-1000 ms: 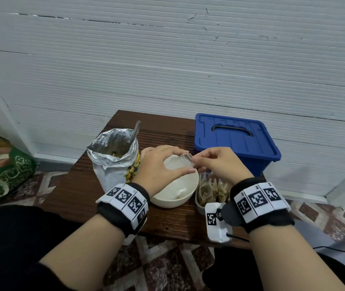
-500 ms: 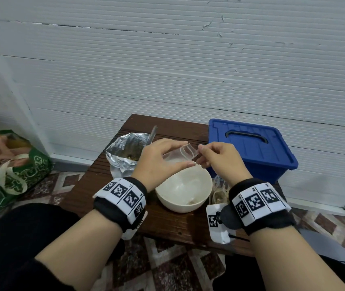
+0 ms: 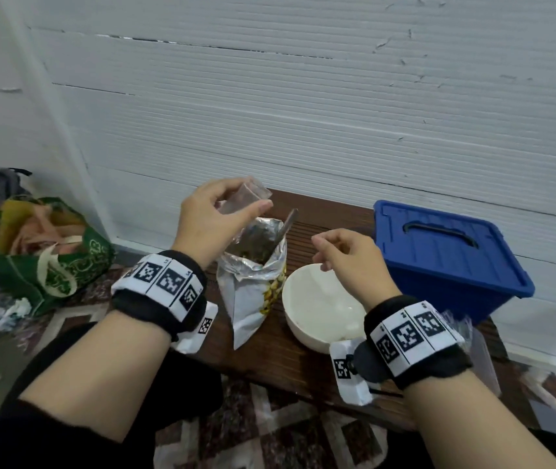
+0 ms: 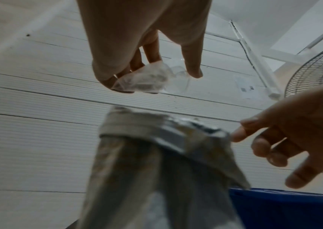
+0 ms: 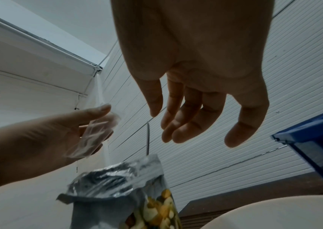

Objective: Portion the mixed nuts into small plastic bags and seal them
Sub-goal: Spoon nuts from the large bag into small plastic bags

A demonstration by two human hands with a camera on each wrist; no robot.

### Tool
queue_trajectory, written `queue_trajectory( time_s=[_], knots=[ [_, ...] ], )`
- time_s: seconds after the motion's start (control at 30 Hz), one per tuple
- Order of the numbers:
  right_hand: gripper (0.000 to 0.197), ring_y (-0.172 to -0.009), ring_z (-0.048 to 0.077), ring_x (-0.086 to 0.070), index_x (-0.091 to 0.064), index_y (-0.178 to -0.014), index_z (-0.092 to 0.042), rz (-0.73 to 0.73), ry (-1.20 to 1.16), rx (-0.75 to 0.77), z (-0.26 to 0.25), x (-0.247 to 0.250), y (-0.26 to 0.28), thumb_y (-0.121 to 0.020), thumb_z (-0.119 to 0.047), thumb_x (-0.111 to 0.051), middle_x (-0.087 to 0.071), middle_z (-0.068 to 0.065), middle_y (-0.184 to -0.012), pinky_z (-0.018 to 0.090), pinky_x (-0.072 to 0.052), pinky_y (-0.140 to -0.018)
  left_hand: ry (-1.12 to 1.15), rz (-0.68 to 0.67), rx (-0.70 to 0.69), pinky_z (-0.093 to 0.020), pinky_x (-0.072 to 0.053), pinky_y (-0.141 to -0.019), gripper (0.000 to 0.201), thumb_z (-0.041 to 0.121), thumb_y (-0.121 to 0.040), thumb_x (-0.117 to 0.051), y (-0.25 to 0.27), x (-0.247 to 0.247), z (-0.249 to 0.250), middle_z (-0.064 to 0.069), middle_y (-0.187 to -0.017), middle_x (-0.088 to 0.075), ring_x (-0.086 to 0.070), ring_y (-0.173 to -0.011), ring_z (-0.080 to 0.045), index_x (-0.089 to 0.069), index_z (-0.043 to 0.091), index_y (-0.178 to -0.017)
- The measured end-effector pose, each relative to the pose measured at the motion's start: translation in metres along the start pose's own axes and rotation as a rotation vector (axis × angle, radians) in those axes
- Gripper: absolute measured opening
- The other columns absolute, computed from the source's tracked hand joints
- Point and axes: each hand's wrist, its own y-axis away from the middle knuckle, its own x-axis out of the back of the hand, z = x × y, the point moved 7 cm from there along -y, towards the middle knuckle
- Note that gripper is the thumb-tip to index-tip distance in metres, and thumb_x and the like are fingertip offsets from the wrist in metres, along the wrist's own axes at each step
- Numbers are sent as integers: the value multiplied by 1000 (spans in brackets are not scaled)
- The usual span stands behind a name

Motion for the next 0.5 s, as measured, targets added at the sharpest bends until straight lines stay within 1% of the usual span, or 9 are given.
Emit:
queue_trajectory(
  time_s=[0.07,0.1,0.2,0.23,0.27,0.33,0.37,0.4,0.5],
  knots=[
    [6,-76,11,-65,-65,-93,-28,-2,5,7,1,-8,-3,-93,-28,-58,-70,-2,-80,23,-51,-75,-11,5,44,-20,-50,-88,43,46,-68,-81,-6,6,-15,14,-103,-67,-61,-99,-3,-70,29,-106],
    [7,-79,12,-65,-65,-97,-28,-3,10,7,2,-12,-4,-93,-29,-59,-70,-1,-82,27,-52,-80,-13,-6,67,-23,-51,-88,44,47,-69,-80,-8,7,-21,13,-102,-68,-62,-98,-4,-70,27,-107],
    [25,-88,16,-64,-64,-114,-24,8,28,22,0,-23,-9,-91,-33,-61,-67,-4,-85,33,-51,-86,-15,-72,141,-23,-49,-87,49,50,-70,-77,-10,3,-37,8,-102,-68,-62,-97,-7,-69,21,-108],
    [30,-89,15,-64,-62,-119,-23,14,25,34,-2,-26,-11,-91,-34,-61,-65,-6,-84,31,-50,-86,-6,-96,167,-23,-49,-88,47,50,-70,-77,-10,1,-42,7,-104,-68,-61,-98,-8,-68,21,-106],
    [33,-87,12,-63,-61,-122,-23,22,17,50,-5,-28,-12,-91,-34,-61,-63,-9,-83,25,-49,-84,4,-118,187,-25,-49,-90,42,49,-70,-77,-10,-1,-46,5,-105,-67,-61,-101,-9,-68,24,-101],
    [34,-81,1,-57,-58,-124,-25,31,8,80,-11,-32,-15,-91,-34,-61,-61,-11,-81,8,-43,-74,10,-155,216,-27,-49,-93,33,47,-71,-78,-8,-4,-51,5,-108,-68,-61,-105,-10,-67,27,-95],
    [34,-78,-1,-55,-57,-124,-26,33,1,92,-13,-34,-16,-91,-33,-61,-61,-11,-80,5,-40,-70,8,-169,224,-28,-49,-93,33,47,-71,-78,-9,-6,-53,5,-108,-68,-61,-106,-9,-69,26,-95],
    [34,-77,-1,-54,-57,-124,-26,31,-10,104,-14,-35,-18,-90,-32,-62,-60,-10,-79,5,-39,-68,11,-179,226,-27,-49,-92,34,47,-71,-78,-8,-7,-54,5,-107,-69,-61,-105,-9,-70,24,-96],
    [25,-70,0,-50,-62,-114,-24,14,-28,143,-17,-40,-20,-89,-31,-63,-57,-7,-78,11,-40,-67,24,-197,233,-18,-47,-86,36,46,-73,-77,-8,-10,-53,9,-105,-69,-61,-102,-3,-71,21,-99]
  ],
)
